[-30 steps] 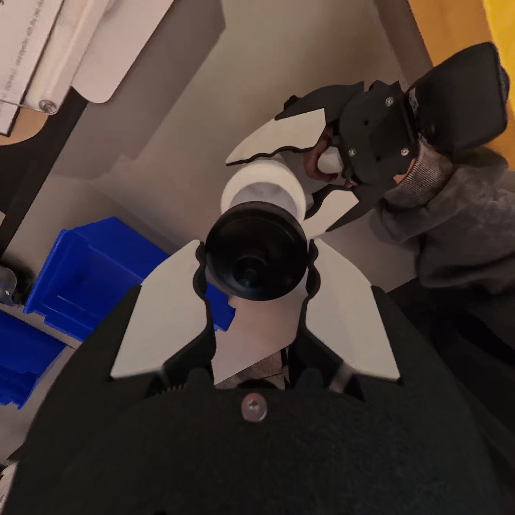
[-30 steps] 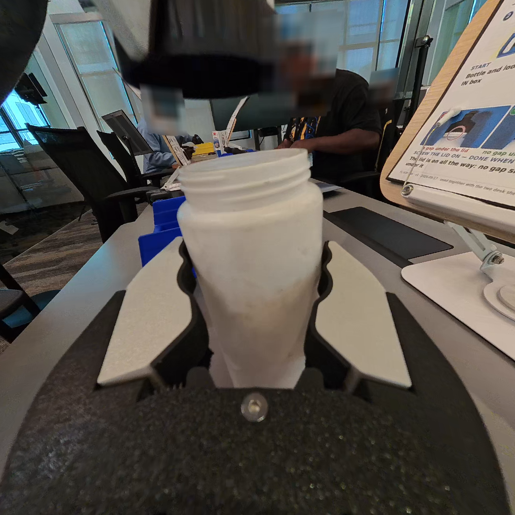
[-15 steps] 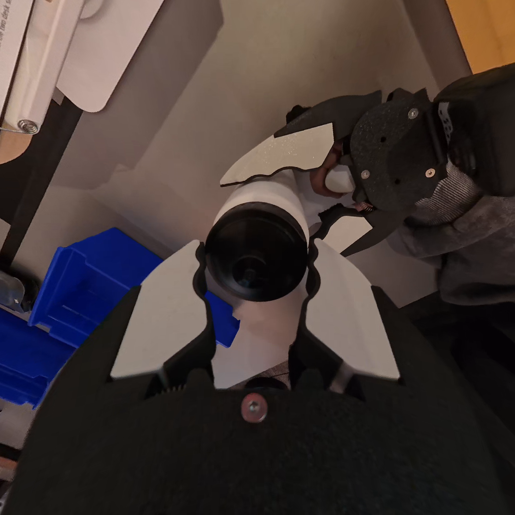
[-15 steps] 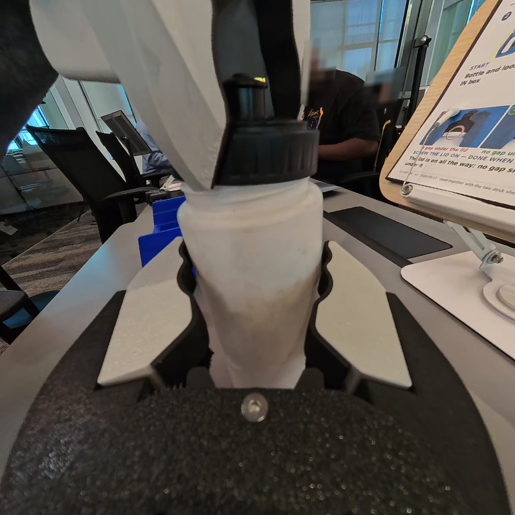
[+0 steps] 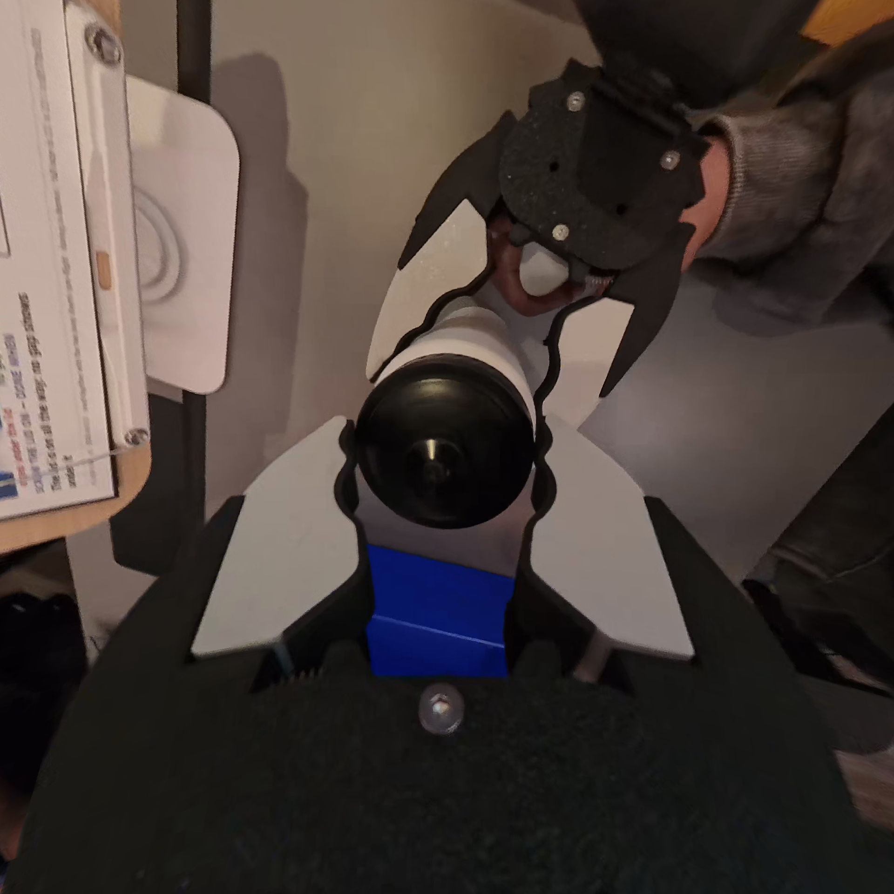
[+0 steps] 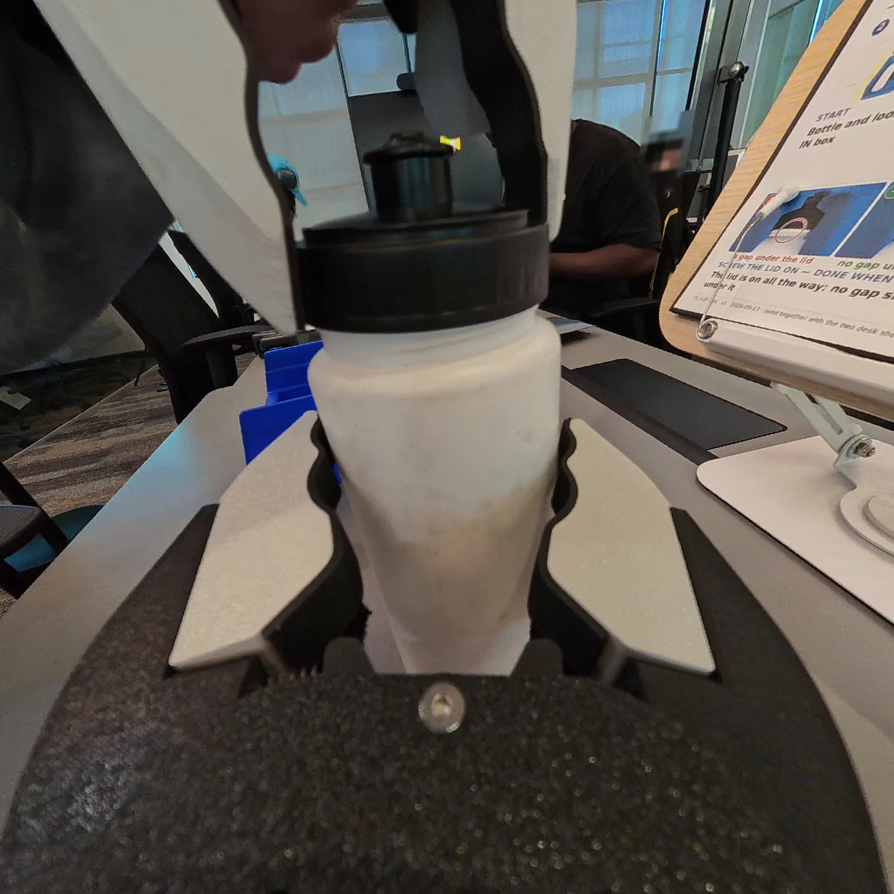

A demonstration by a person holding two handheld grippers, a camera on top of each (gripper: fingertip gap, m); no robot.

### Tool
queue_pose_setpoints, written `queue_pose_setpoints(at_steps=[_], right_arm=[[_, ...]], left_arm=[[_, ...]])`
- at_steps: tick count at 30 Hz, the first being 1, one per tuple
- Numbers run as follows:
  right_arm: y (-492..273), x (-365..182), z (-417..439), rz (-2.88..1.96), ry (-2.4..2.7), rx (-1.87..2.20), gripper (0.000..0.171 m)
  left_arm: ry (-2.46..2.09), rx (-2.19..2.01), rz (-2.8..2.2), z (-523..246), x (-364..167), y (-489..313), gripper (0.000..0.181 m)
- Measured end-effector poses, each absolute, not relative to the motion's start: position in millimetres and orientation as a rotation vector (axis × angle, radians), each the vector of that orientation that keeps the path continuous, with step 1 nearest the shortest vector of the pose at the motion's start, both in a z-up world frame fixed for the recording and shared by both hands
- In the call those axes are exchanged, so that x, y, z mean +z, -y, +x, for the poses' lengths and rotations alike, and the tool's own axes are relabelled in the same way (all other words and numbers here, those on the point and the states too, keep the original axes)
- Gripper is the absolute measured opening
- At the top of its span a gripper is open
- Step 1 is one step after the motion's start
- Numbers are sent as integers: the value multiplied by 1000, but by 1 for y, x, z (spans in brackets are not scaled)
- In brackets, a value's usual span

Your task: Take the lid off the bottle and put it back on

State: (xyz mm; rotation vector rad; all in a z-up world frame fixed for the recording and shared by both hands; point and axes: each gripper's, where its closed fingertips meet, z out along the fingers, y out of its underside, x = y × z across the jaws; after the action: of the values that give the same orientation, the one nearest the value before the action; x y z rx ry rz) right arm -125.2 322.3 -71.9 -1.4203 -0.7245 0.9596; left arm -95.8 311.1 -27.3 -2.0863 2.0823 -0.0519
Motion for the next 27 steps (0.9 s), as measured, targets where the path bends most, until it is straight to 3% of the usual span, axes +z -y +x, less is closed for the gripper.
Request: queue_pose_setpoints(at_steps=[9, 13, 17, 21, 27], right_arm=[[-323, -72, -126, -1415, 724, 967, 87], [-322, -72, -125, -1413, 726, 967, 88], [-322, -72, -125, -1413, 724, 965, 88], [-323, -72, -125, -1413, 723, 965, 88], [-322, -72, -125, -1411, 721, 967, 88]], left_arm=[[-2381, -8, -1753, -100, -29, -312, 71], [-2146, -73, -1799, -93, -18, -316, 82], [-1663, -438, -1923, -90, 2, -314, 99], [-1348, -815, -1938, -95, 5, -312, 96], [-1353, -859, -1903, -93, -21, -309, 94]])
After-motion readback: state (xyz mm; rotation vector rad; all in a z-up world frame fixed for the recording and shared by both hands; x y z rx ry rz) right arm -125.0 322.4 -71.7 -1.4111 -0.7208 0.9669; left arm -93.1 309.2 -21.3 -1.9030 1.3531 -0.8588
